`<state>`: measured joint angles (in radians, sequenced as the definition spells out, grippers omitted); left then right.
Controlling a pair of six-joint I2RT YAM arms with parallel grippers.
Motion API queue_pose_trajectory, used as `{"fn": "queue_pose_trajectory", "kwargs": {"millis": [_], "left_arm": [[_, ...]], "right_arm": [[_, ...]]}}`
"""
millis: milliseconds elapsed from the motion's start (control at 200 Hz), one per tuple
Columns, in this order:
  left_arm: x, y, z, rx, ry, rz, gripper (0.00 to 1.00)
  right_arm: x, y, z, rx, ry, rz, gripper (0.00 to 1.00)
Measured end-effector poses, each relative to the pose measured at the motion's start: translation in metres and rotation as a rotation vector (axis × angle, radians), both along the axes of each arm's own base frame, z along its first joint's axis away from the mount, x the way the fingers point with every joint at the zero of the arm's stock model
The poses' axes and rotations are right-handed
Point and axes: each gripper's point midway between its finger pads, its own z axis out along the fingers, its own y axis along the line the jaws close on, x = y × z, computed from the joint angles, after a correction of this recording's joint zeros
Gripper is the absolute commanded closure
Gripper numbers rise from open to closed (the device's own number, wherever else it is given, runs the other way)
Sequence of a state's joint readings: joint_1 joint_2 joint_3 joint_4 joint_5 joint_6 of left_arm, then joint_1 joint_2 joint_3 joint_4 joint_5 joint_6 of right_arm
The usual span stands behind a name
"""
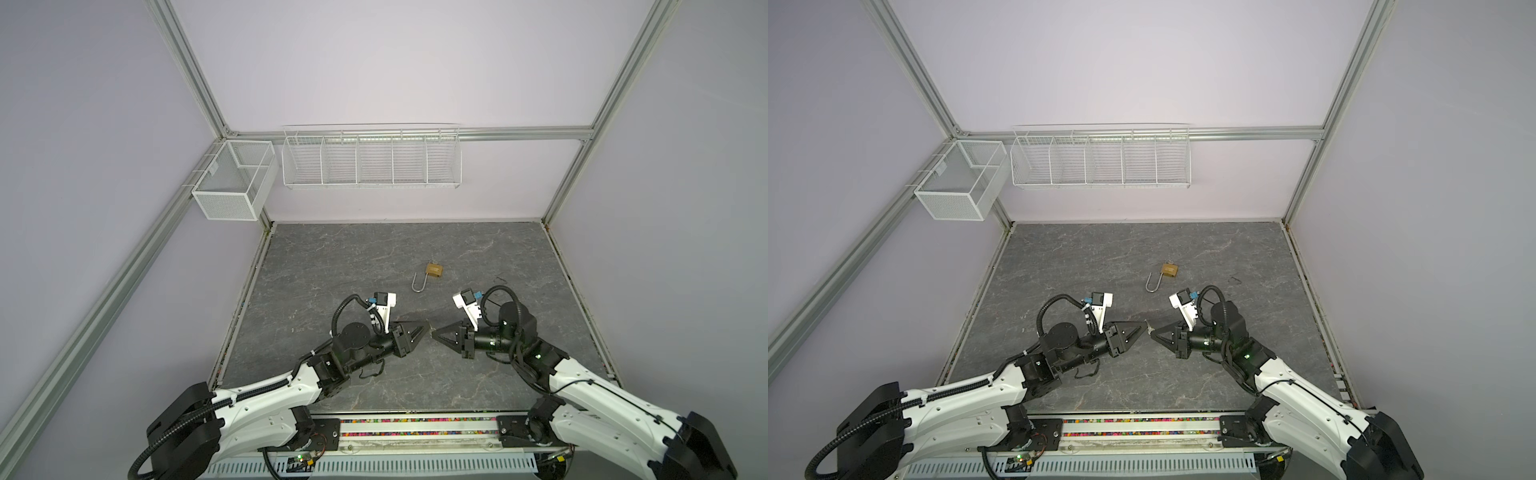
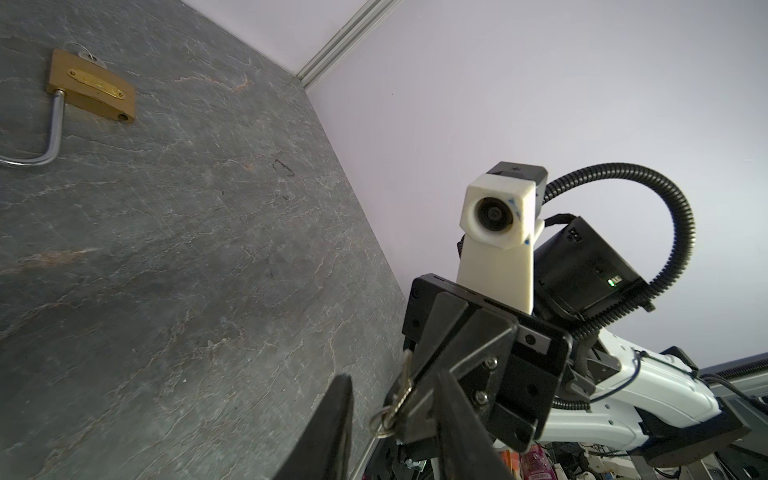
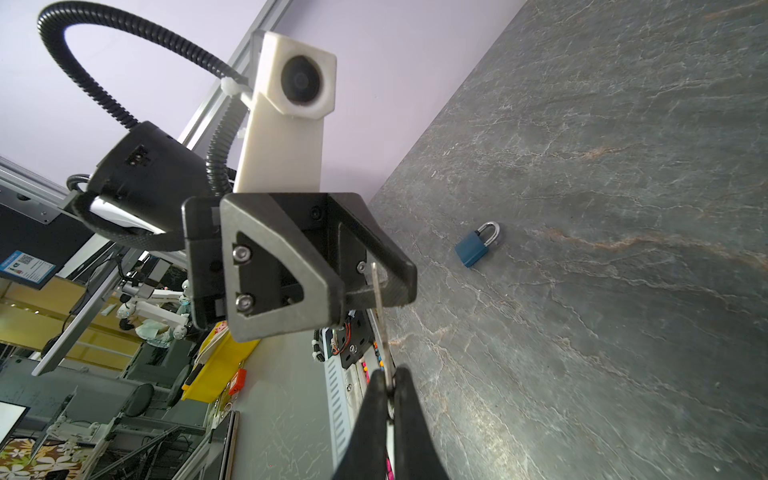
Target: Unlock with the key
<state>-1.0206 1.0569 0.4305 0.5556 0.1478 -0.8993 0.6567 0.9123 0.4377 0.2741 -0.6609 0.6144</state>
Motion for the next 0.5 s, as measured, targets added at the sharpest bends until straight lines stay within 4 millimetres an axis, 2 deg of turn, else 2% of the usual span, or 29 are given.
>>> {"fn": "queue_pose_trajectory", "kwargs": {"millis": [160,315,500], "left_arm": [[0.0016,-0.0046,0.0079,-0.009,-0.021,-0.007,0.69],[0.0022,-0.007,0.0066,-0.003,-0.022,-0.012,0.72],[0.0024,-0.0067,0.0069,-0.003,-0.024,-0.016,0.89]], "right_arm": [[-0.0003,0.002,0.0006,0.001,0.01,0.012,0.94],[0.0005,0.0028,0.004,0.006,0.008,0.012,0.94],[0.0008,0.0031,0.005,0.007,0.009,0.012,0.94]]}}
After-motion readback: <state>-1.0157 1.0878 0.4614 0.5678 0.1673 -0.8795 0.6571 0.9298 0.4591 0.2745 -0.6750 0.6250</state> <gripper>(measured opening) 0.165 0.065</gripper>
